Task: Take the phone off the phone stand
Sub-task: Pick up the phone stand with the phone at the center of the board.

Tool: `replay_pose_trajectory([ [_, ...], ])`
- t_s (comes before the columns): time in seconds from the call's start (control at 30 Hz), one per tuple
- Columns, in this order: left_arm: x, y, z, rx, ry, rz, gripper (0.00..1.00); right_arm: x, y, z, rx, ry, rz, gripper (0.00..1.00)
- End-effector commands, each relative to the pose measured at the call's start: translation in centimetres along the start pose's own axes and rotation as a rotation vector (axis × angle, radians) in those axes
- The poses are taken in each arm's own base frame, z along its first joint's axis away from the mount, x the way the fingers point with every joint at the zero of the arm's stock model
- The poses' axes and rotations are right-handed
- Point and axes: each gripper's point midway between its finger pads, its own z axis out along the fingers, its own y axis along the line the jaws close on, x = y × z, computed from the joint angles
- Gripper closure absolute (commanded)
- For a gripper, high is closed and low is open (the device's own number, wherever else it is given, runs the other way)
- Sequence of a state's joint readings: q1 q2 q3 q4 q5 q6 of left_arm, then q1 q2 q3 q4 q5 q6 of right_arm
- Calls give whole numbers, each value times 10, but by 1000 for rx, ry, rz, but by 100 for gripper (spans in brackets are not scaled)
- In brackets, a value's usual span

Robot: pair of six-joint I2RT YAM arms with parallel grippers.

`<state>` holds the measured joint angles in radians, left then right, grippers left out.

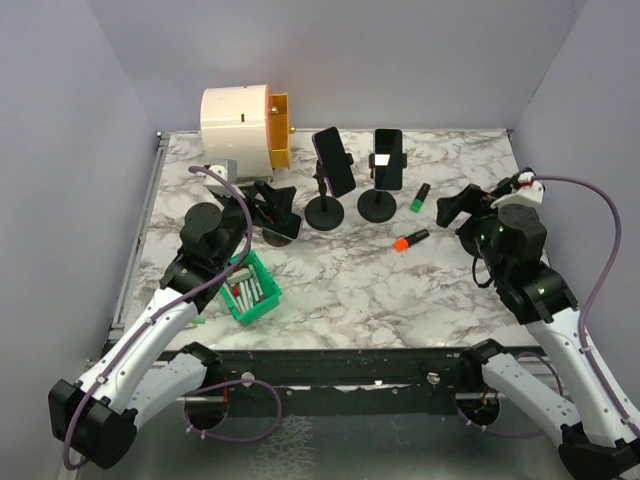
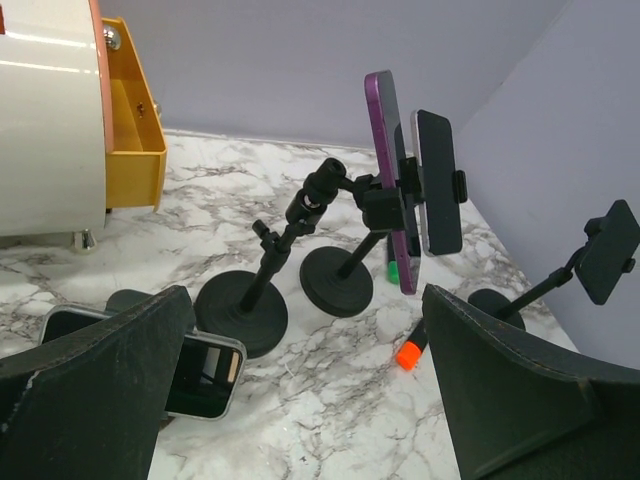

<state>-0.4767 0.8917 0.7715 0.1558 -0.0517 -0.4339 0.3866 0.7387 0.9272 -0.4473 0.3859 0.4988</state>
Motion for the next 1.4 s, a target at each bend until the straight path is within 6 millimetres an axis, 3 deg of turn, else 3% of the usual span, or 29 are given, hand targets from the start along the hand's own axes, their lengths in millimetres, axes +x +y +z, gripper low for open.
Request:
replay_pose_trajectory([
  [0.0,-4,-9,-5,30,-23,-2,1,6,12,6,-71,34,90,7],
  [0.13,-2,-12,-5,38,-15,-2,1,27,-3,18,-70,101,163,8],
  [0.3,3,-18,-6,46,0,0,1,49,-32,14,-6,123,215,0],
  [0.5,4,-22,-7,64,4,-5,1,89,-59,15,83,209,253,1],
  [0.67,7,-23,-7,61,9,5,1,100,-71,19,111,197,332,5],
  [0.83,14,-23,-5,57,22,-2,1,100,-77,20,117,141,400,5],
  [1.1,26,-28,0,84,63,-51,2,60,-79,-6,-6,-207,500,3],
  [1.27,31,-31,1,100,81,-68,3,43,-78,-12,0,-240,473,2],
  [1.37,32,-32,1,98,82,-67,3,42,-72,-1,6,-195,468,3],
])
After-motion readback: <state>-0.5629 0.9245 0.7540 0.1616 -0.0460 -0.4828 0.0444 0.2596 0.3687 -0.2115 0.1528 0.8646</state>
